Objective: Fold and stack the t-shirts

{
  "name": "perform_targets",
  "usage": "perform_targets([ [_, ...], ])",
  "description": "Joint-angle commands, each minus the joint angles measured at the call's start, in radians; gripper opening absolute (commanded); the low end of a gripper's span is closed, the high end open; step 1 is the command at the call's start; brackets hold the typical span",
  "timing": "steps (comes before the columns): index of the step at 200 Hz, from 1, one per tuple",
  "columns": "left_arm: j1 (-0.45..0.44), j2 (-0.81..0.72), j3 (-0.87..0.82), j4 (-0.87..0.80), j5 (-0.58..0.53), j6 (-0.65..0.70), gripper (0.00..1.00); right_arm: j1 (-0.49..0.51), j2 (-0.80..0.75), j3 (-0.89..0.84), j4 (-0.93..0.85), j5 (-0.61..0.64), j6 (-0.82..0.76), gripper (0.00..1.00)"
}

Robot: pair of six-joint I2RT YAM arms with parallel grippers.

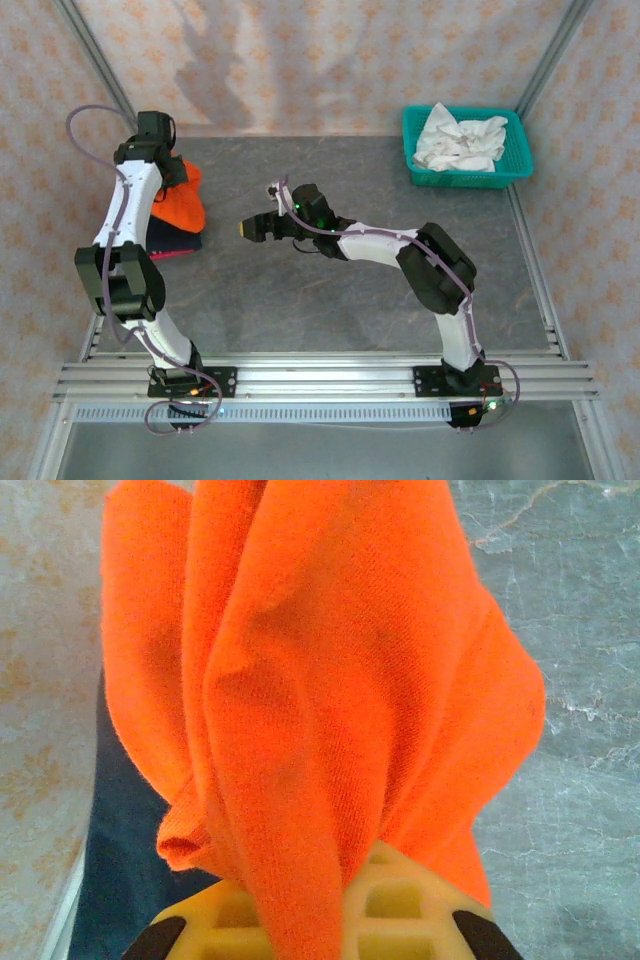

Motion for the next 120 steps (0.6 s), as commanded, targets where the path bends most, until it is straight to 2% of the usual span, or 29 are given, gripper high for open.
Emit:
perform_targets([
  [1,0.022,-0.012,0.023,-0.021,-0.026,0.013,0.0,0.0,-0.02,-0.001,0.05,-0.023,0.004,0.9],
  [63,0.059,0.106,0.035,-0.019,-0.092,0.028,0.0,0.0,-0.019,-0.006,0.052,-0.026,0.015,0.9],
  [120,0.117,0.175,0.02,-0.018,-0.174,-0.012,0.0,-0.001,0.001,0.015,0.053,-0.037,0.035,0.89],
])
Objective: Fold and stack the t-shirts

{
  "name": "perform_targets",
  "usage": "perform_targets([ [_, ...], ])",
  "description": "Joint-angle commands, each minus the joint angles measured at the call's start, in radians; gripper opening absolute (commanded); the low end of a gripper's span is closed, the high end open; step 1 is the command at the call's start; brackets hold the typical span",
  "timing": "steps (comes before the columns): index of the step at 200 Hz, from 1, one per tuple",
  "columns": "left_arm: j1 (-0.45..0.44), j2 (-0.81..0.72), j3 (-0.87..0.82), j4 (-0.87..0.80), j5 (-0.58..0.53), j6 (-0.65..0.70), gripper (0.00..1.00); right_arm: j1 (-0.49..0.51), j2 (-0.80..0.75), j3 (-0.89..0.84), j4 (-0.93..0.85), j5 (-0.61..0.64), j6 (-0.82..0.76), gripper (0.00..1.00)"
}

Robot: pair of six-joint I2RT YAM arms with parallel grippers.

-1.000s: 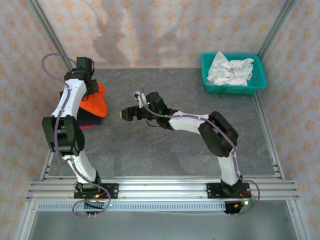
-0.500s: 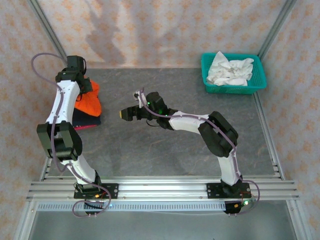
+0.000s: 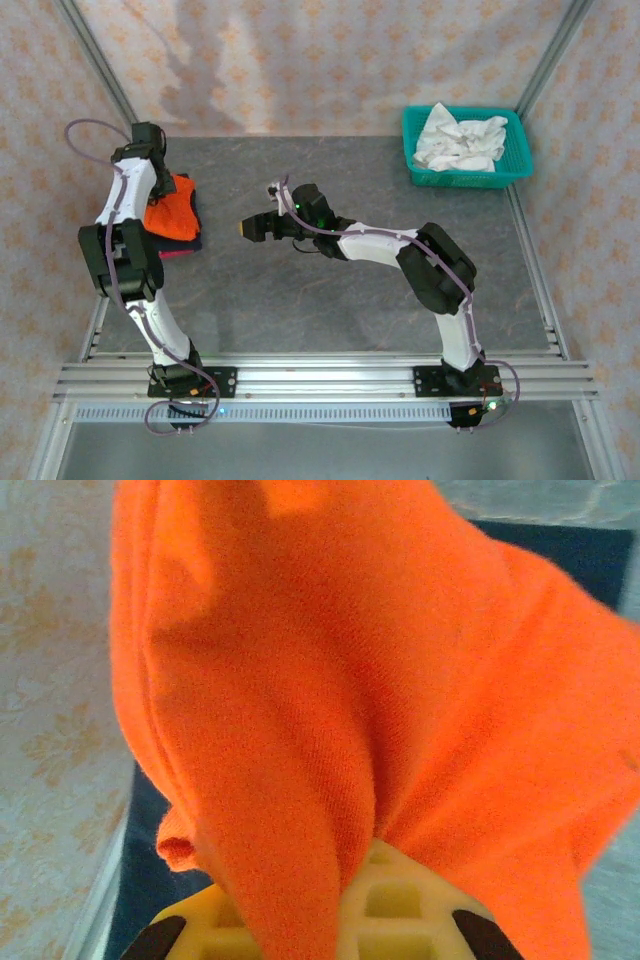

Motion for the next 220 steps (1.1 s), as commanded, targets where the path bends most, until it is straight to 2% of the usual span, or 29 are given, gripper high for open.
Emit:
perform_targets([
  [1,0.018,0.014,0.014,-0.017,-0.096,-0.013,0.0,-0.001,0.001,0.014,0.048,-0.025,0.015,0.89],
  [6,0.019,0.014,0.015,-0.017,-0.115,-0.021,0.0,0.0,0.002,0.014,0.05,-0.026,0.018,0.89],
  [15,0.022,0.028,0.017,-0.023,-0.144,-0.033,0.15,-0.001,0.004,0.016,0.051,-0.027,0.02,0.89],
  [27,0.027,0.048,0.016,-0.026,-0.159,-0.053,0.25,-0.001,0.006,0.016,0.051,-0.027,0.02,0.89],
  [35,0.029,0.05,0.013,-0.029,-0.159,-0.068,0.36,-0.001,0.007,0.017,0.051,-0.026,0.021,0.89],
  [52,0.033,0.045,0.002,-0.035,-0.162,-0.106,0.53,-0.001,0.006,0.017,0.049,-0.024,0.024,0.89],
  [63,0.033,0.035,-0.006,-0.038,-0.162,-0.134,0.72,-0.001,0.004,0.015,0.049,-0.023,0.026,0.89],
  [74,0.033,0.028,-0.015,-0.044,-0.167,-0.167,0.98,-0.001,0.003,0.014,0.049,-0.02,0.026,0.89],
  [76,0.033,0.027,-0.016,-0.045,-0.168,-0.172,1.0,-0.001,0.004,0.015,0.049,-0.02,0.027,0.89],
  [117,0.01,-0.061,-0.026,-0.005,-0.138,-0.206,1.0,-0.002,0.009,0.017,0.048,-0.02,0.032,0.89],
  [140,-0.022,-0.02,0.055,-0.007,-0.049,-0.174,1.0,-0.002,0.02,0.03,0.049,-0.026,0.041,0.89],
  [150,-0.021,0.013,0.099,-0.02,-0.012,-0.179,0.93,-0.002,0.024,0.035,0.049,-0.028,0.045,0.89],
  [165,-0.013,0.081,0.141,-0.025,0.0,-0.194,0.75,-0.002,0.025,0.035,0.048,-0.028,0.046,0.89],
  [172,-0.005,0.104,0.154,-0.032,0.012,-0.205,0.73,-0.002,0.02,0.033,0.046,-0.026,0.044,0.89],
  [197,0.031,0.139,0.142,-0.036,0.036,-0.249,0.73,-0.004,0.01,0.016,0.043,-0.011,0.037,0.89],
  [220,0.069,0.115,0.047,0.011,0.064,-0.279,0.81,-0.005,0.014,0.014,0.046,-0.01,0.043,0.89],
])
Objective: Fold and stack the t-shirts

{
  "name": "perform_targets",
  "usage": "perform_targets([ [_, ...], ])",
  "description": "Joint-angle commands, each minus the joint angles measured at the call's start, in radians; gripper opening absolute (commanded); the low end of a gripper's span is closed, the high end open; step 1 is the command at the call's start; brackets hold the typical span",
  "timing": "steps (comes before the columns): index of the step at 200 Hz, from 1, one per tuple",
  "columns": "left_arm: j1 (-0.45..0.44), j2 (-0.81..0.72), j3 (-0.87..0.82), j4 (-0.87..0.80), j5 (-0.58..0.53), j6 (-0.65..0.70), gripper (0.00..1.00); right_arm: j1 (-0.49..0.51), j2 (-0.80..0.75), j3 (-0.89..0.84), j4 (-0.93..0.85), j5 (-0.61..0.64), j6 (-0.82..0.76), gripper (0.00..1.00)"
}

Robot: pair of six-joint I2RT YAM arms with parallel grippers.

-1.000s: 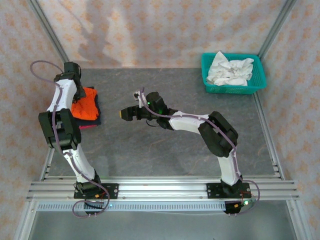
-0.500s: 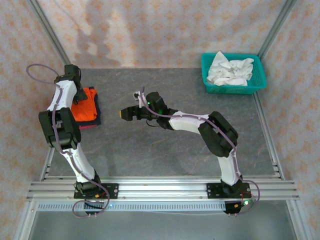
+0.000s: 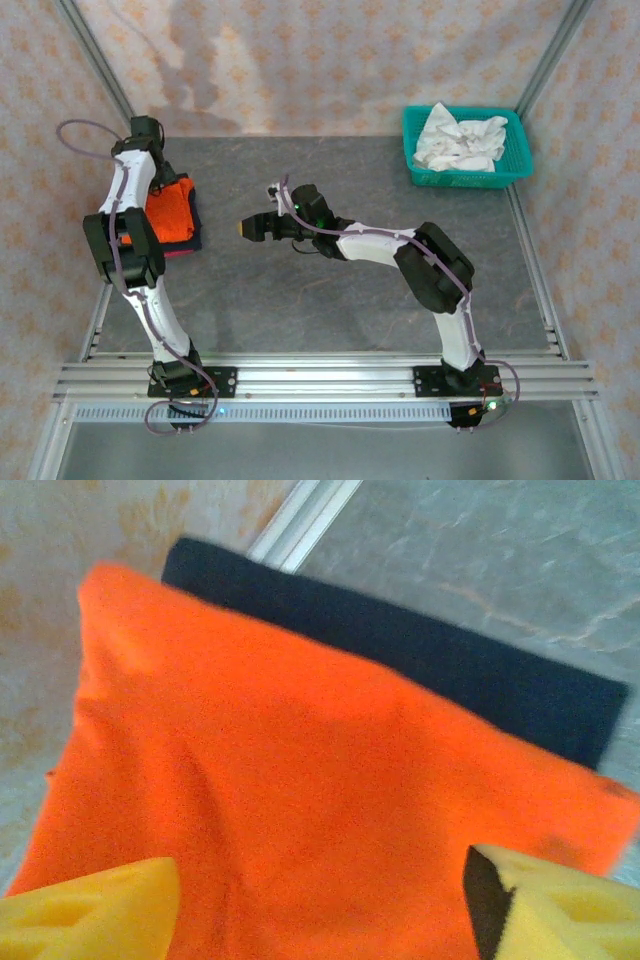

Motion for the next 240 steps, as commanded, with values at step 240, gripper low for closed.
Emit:
perform_targets([
  [240,-0.233,-0.022,-0.209,0.107,0.166,-0.124,0.92,-0.036,-0.008,-0.033,0.095,-0.011,0.069,0.88],
])
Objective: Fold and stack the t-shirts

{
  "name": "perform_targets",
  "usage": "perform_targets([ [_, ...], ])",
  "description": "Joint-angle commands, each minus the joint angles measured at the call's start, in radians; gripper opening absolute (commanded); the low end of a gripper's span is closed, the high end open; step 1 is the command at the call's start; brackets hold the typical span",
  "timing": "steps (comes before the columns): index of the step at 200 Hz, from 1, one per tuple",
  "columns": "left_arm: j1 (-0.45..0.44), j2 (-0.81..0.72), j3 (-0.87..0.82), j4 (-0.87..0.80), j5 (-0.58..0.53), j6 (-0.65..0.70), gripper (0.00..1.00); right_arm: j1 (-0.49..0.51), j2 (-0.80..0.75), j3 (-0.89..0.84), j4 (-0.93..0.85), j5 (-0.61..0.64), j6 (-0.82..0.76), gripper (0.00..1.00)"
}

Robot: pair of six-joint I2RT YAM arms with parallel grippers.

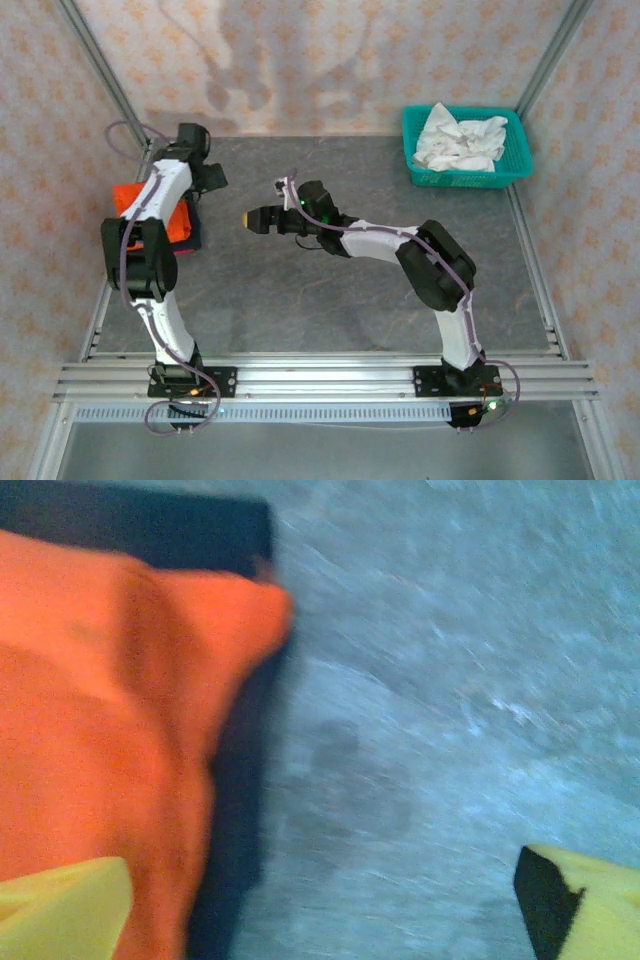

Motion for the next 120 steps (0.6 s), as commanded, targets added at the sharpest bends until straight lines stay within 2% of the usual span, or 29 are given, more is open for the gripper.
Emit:
perform_targets([
  [1,0.009,0.08,-0.04,0.004,0.07,-0.068,0.92,-0.003,-0.009,-0.021,0.055,-0.011,0.012,0.88],
  [21,0.01,0.118,-0.061,0.004,0.087,-0.096,0.82,-0.005,-0.017,-0.033,0.059,-0.009,0.011,0.89],
  [44,0.023,0.132,-0.109,0.025,0.127,-0.124,0.81,-0.009,-0.021,-0.042,0.069,-0.009,0.017,0.89],
  [63,0.044,0.109,-0.155,0.029,0.096,-0.141,0.81,-0.009,-0.024,-0.046,0.08,-0.009,0.023,0.89],
  [99,0.095,0.018,-0.253,0.069,0.082,-0.136,0.84,-0.02,-0.044,-0.071,0.084,0.008,0.015,0.88],
  [120,0.086,-0.009,-0.276,0.095,0.086,-0.105,0.92,-0.033,-0.081,-0.095,0.03,0.058,-0.048,0.88],
])
